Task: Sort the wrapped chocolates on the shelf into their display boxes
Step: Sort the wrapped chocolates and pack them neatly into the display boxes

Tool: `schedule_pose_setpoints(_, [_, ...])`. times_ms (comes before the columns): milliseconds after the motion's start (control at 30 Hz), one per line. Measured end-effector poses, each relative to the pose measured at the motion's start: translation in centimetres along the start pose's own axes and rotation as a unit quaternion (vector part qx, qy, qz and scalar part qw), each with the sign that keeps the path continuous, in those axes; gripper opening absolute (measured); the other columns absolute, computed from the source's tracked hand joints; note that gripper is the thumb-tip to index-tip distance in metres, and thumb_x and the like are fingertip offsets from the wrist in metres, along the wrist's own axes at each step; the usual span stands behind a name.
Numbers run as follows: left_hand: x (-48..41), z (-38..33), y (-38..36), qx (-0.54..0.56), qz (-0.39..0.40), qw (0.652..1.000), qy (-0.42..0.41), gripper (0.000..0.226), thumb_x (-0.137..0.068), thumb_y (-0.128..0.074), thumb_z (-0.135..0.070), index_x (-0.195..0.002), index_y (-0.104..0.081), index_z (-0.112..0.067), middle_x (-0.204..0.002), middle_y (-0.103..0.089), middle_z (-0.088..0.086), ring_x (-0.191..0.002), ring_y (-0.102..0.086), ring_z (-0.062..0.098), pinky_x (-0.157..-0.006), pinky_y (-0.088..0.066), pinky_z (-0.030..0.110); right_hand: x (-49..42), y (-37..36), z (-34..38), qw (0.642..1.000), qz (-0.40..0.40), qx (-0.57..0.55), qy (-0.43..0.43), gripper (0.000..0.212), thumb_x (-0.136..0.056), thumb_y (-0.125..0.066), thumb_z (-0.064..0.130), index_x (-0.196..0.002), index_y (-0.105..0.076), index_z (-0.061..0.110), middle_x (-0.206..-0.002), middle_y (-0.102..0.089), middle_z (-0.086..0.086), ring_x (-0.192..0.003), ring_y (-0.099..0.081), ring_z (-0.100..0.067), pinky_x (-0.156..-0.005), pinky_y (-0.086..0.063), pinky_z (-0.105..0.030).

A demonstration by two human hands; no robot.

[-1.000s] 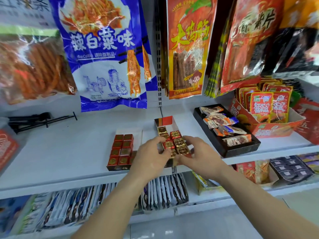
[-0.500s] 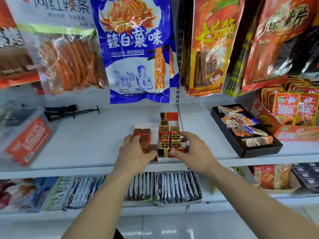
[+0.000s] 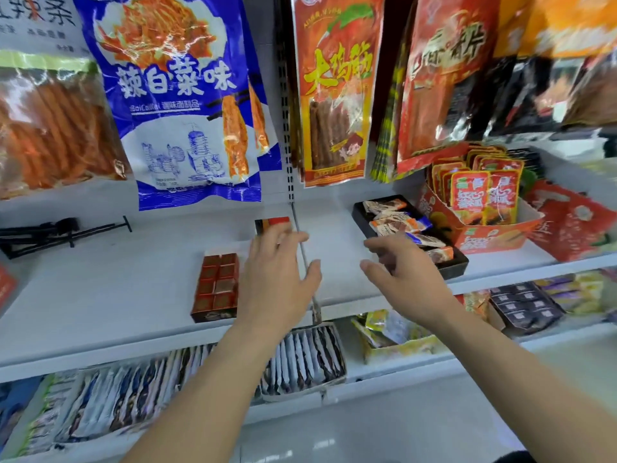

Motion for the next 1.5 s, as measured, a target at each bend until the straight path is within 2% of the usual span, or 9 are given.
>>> schedule_pose_setpoints(167, [-0.7, -7.8, -7.5, 0.068, 0.150, 0.981, -0.103, 0.043, -0.094, -0.057, -0.042, -0.134, -0.051, -0.027, -0.142, -0.041, -0.009, -0.132, -0.035, 0.013, -0.108, -0.035, 0.032, 2.4, 5.0, -6.7, 0.987, -0.100, 0.124, -0.022, 0.031, -0.090, -0.063, 0.025, -0.120, -0.063, 0.020, -0.120, -0.057, 0.000, -0.113, -0.051, -0.023, -0.092, -0.044, -0.036])
schedule_pose_setpoints(367, [-1.9, -9.9, -13.3, 0.010, 0.221, 0.967, -0.126, 0.050, -0.092, -0.056, -0.048, -0.137, -0.048, -0.028, -0.141, -0.044, -0.011, -0.126, -0.039, 0.017, -0.102, -0.042, 0.036, 1.9, 4.7, -12.0, 0.975, -0.005, 0.218, -0.049, 0.063, -0.085, -0.059, 0.042, -0.143, -0.046, 0.020, -0.149, -0.040, -0.002, -0.133, -0.037, -0.032, -0.112, -0.030, -0.044])
schedule_pose_setpoints(567, [-2.8, -7.3, -12.0, -0.013, 0.218, 0.969, -0.113, 0.039, -0.092, -0.052, -0.056, -0.125, -0.053, -0.038, -0.135, -0.049, -0.021, -0.120, -0.043, 0.011, -0.092, -0.045, 0.034, 2.2, 4.1, -11.3, 0.991, -0.012, 0.127, -0.047, 0.053, -0.083, -0.064, 0.039, -0.134, -0.056, 0.028, -0.139, -0.045, 0.011, -0.126, -0.037, -0.020, -0.101, -0.034, -0.027])
schedule_pose_setpoints(800, [-3.8, -1.2, -8.0, 0.080, 0.143, 0.986, 0.021, 0.009, -0.088, -0.066, -0.042, -0.085, -0.059, -0.036, -0.088, -0.063, -0.017, -0.082, -0.059, 0.003, -0.068, -0.051, 0.031, 2.1, 2.8, -6.7, 0.999, 0.010, -0.033, -0.011, 0.033, -0.091, -0.064, 0.028, -0.124, -0.058, 0.035, -0.125, -0.050, 0.020, -0.109, -0.053, 0.002, -0.090, -0.047, -0.020])
schedule_pose_setpoints(967, [-4.8, -1.6, -8.0, 0.091, 0.085, 0.992, 0.022, 0.031, -0.089, -0.066, -0.042, -0.116, -0.057, -0.031, -0.112, -0.060, -0.015, -0.103, -0.055, 0.010, -0.085, -0.050, 0.034, -0.7, 2.4, -5.9, 0.999, -0.003, 0.004, -0.038, 0.031, -0.100, -0.052, 0.029, -0.131, -0.056, 0.032, -0.131, -0.057, 0.012, -0.115, -0.050, -0.010, -0.091, -0.041, -0.026])
schedule_pose_setpoints(1100, [-5.1, -2.0, -9.2, 0.021, 0.136, 0.990, -0.015, 0.049, -0.093, -0.055, -0.052, -0.138, -0.047, -0.035, -0.136, -0.050, -0.012, -0.128, -0.041, 0.015, -0.099, -0.036, 0.033, -2.9, 0.5, -5.2, 0.998, 0.013, 0.066, -0.006, 0.032, -0.101, -0.050, 0.030, -0.132, -0.058, 0.030, -0.127, -0.062, 0.006, -0.118, -0.048, -0.018, -0.093, -0.043, -0.032])
schedule_pose_setpoints(1233, [-5.2, -1.1, -9.2, 0.060, 0.123, 0.990, -0.019, 0.040, -0.091, -0.066, -0.037, -0.128, -0.052, -0.039, -0.123, -0.055, -0.018, -0.114, -0.046, 0.010, -0.087, -0.038, 0.027, -4.2, -0.4, -5.7, 0.992, 0.034, 0.125, -0.002, 0.036, -0.097, -0.055, 0.035, -0.133, -0.058, 0.030, -0.125, -0.064, 0.005, -0.116, -0.047, -0.022, -0.093, -0.045, -0.038])
schedule_pose_setpoints(1367, [-5.2, -0.7, -9.5, 0.081, 0.127, 0.988, -0.034, 0.044, -0.087, -0.071, -0.033, -0.126, -0.052, -0.041, -0.116, -0.056, -0.020, -0.103, -0.049, 0.008, -0.083, -0.044, 0.027, -5.1, -0.6, -6.1, 0.994, 0.032, 0.101, 0.000, 0.037, -0.092, -0.064, 0.035, -0.128, -0.060, 0.032, -0.112, -0.064, 0.008, -0.108, -0.048, -0.017, -0.085, -0.042, -0.030])
schedule_pose_setpoints(1500, [-5.3, -0.5, -9.2, 0.123, 0.128, 0.984, -0.013, 0.042, -0.084, -0.074, -0.034, -0.117, -0.050, -0.041, -0.099, -0.059, -0.021, -0.093, -0.051, 0.004, -0.077, -0.044, 0.025, -5.5, 0.0, -6.3, 0.999, 0.022, 0.022, 0.008, 0.014, -0.090, -0.068, 0.030, -0.104, -0.067, 0.032, -0.096, -0.061, 0.011, -0.093, -0.056, -0.011, -0.075, -0.041, -0.028])
Point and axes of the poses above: each hand's wrist, its own x-axis away from the middle knuckle, its own y-axis out of the back of the hand, z = x × y, the point moved 5 cm from there along -x, towards the middle knuckle
